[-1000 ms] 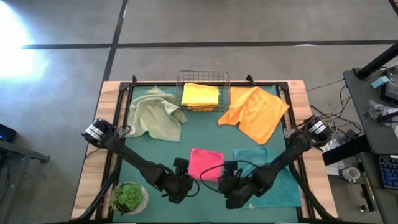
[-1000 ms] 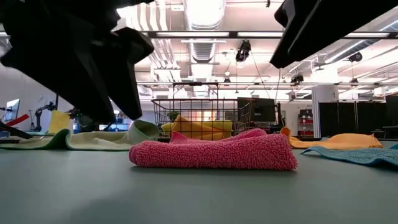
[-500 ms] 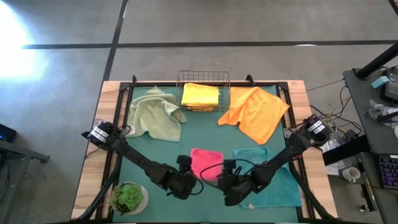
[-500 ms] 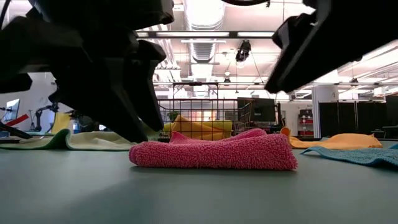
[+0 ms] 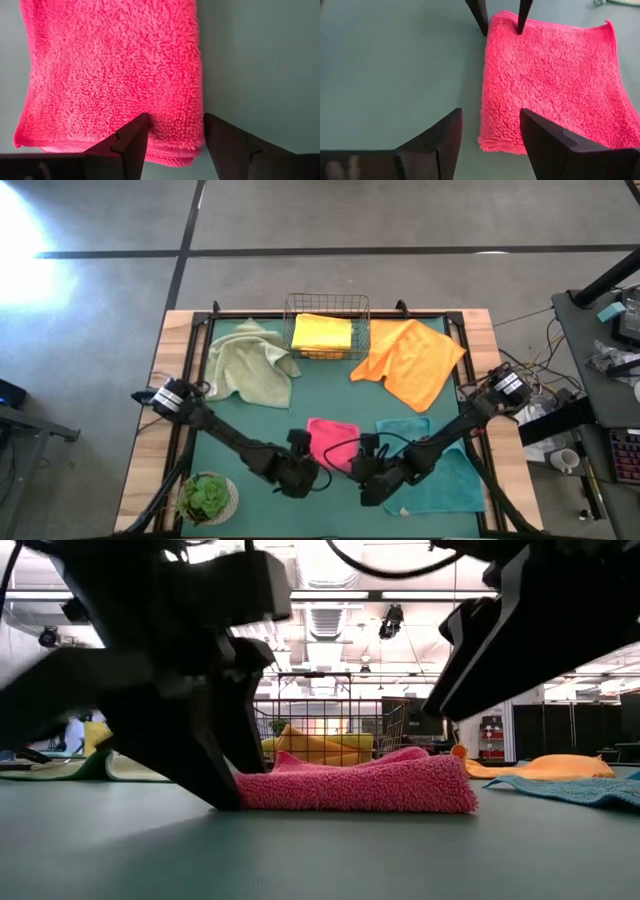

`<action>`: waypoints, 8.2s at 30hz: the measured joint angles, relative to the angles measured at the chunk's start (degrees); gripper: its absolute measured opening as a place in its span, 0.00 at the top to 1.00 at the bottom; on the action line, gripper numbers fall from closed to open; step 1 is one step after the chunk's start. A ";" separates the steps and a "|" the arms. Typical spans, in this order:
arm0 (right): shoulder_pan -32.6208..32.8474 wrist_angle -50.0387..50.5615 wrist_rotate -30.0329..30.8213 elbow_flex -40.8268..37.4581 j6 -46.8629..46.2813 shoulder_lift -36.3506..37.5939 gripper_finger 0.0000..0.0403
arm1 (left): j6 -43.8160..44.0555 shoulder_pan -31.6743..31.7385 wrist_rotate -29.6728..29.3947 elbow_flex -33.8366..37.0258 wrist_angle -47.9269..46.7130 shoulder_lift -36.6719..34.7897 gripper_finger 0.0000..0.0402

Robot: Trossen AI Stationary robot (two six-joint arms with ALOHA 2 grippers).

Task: Fold microfiber towels
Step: Put the pink microfiber towel into the wire basket, then fold the green microfiber towel

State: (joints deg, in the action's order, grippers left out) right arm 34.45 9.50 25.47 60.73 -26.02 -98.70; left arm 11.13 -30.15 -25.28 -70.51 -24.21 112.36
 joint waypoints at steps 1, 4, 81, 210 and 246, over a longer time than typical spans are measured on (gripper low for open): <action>-0.22 0.07 -0.02 -0.09 0.04 0.00 0.53 | 0.02 0.15 -0.11 -0.04 0.09 0.28 0.56; -0.51 -0.11 -0.03 -0.11 0.04 0.00 0.53 | 0.44 0.44 -0.37 -0.10 0.13 0.63 0.56; -3.49 23.45 -5.13 14.71 3.21 -3.93 0.98 | 2.35 2.76 11.50 -2.67 -6.58 -10.80 0.97; -69.97 38.96 -37.93 39.27 32.67 -6.47 0.52 | -47.49 58.63 8.10 -16.07 -19.20 -8.10 0.58; -62.46 43.09 -43.40 26.88 26.46 11.55 0.52 | -18.81 47.72 19.63 6.36 -21.24 -30.96 0.57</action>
State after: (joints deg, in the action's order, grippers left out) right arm -28.01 52.59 -17.93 87.61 0.45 -87.14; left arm -7.68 17.57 -5.65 -64.15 -45.45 81.40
